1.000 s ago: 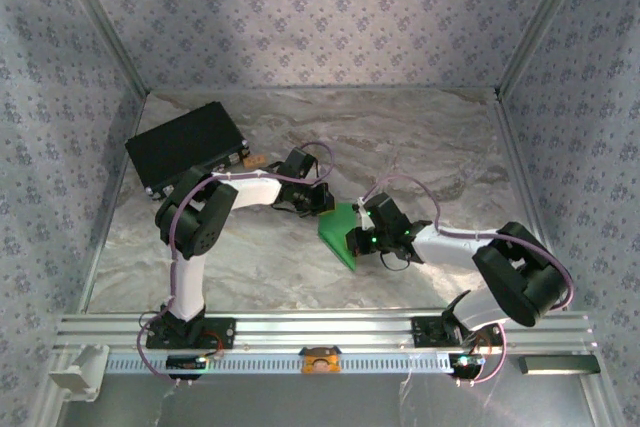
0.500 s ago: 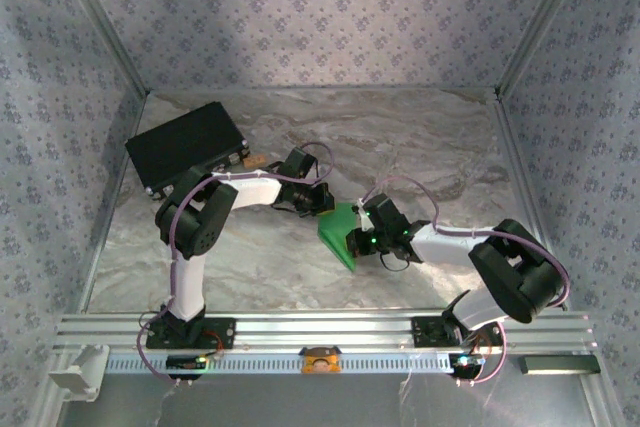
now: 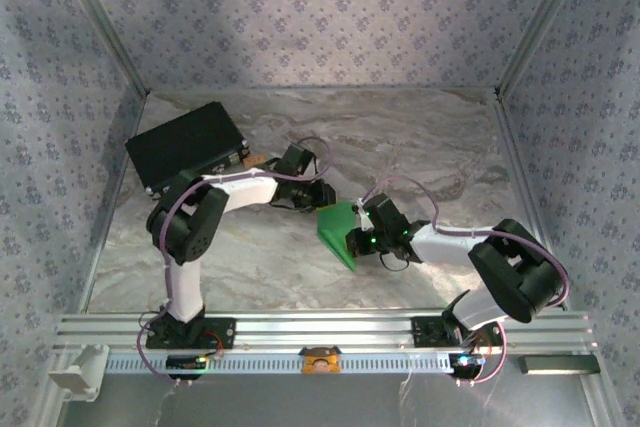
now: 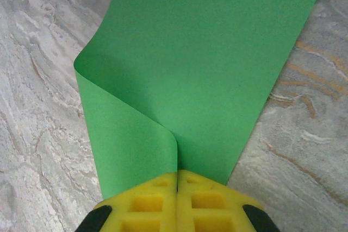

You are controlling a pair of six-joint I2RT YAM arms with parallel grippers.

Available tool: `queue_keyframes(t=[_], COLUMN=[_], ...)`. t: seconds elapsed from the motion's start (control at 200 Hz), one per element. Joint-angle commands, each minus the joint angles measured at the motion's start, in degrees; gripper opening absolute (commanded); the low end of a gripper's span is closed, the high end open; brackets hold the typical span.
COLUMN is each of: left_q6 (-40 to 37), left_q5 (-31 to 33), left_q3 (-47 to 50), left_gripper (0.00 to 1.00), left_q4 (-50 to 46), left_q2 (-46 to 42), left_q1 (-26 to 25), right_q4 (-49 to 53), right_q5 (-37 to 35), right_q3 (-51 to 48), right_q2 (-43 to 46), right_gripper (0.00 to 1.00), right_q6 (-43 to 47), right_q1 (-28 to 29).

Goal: Fold a paper plane with a square sheet of paper (pick it up from the middle)
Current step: Third fold the triangle at the center of the table.

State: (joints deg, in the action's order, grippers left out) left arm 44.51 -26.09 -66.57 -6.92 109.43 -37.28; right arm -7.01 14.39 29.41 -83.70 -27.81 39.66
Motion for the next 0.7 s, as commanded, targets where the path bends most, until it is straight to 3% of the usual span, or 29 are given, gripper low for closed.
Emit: queue_keyframes(t=[0.0,0.075,0.36,0.695], left_q6=[-0.2,0.6,12.2,20.3], left_q5=[1.4,1.3,-2.0,-1.5], left_q3=[1.2,3.2,14.8,20.6], left_gripper=[0.28,0.26,0.01,0.00], left_q4=[-0.4,-0.1,11.5,21.2], left_q2=[-6.2,-8.8,-14.3,-11.5], left_q1=[-0.3,-0.4,-4.9,-8.7], right_q4=[0.8,0.6,0.8,0.6], right_q5=[-0.1,-0.1,0.0,-0.2], right_q3=[0.5,0.5,0.8,0.6], right_q2=[-1.0,-1.0,-1.0,-0.9], right_gripper=[0.00,0.00,0.00,0.00], right_q6=[-0.8,-0.9,-1.0,-1.3], right_q1=[0.2,0.2,0.0,0.1])
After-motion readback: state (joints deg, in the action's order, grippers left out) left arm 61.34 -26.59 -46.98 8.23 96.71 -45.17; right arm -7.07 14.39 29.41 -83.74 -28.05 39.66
